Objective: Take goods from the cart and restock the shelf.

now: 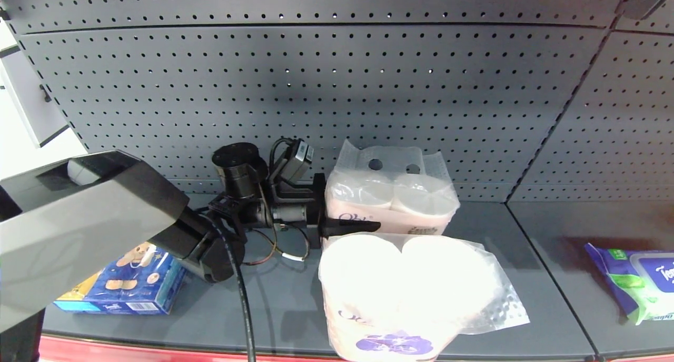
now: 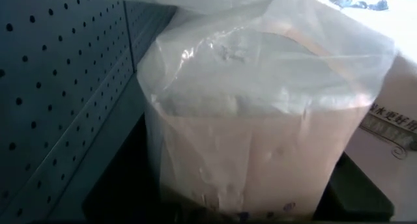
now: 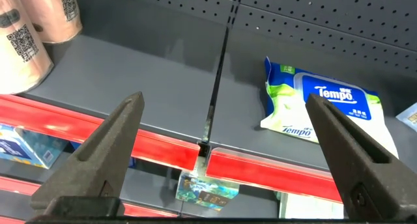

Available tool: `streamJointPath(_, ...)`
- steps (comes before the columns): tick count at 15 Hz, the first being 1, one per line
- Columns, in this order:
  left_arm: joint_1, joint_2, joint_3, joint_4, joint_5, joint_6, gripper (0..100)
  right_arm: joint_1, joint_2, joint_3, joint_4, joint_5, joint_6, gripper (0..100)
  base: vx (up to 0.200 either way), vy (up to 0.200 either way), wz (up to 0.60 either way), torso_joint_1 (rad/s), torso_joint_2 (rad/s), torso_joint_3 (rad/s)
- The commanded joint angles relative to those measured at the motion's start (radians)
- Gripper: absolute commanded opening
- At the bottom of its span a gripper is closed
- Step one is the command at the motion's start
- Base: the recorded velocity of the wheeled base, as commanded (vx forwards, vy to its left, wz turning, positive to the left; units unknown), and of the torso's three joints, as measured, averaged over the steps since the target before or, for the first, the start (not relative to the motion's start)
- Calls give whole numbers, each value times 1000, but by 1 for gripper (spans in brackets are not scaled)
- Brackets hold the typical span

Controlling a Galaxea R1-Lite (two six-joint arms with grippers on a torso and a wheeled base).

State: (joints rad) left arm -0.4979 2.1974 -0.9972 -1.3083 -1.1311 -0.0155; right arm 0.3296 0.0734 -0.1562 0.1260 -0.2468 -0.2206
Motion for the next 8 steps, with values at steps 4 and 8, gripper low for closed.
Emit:
streamJointPath(4,-7,7,0,3,2,-3,100,0,2,3,0,0,0,100,0,0,0,0,0,0)
streamJointPath(8,-5,4,14,-42,11,-41,100,0,2,7,0,-2,0,100,0,0,0,0,0,0)
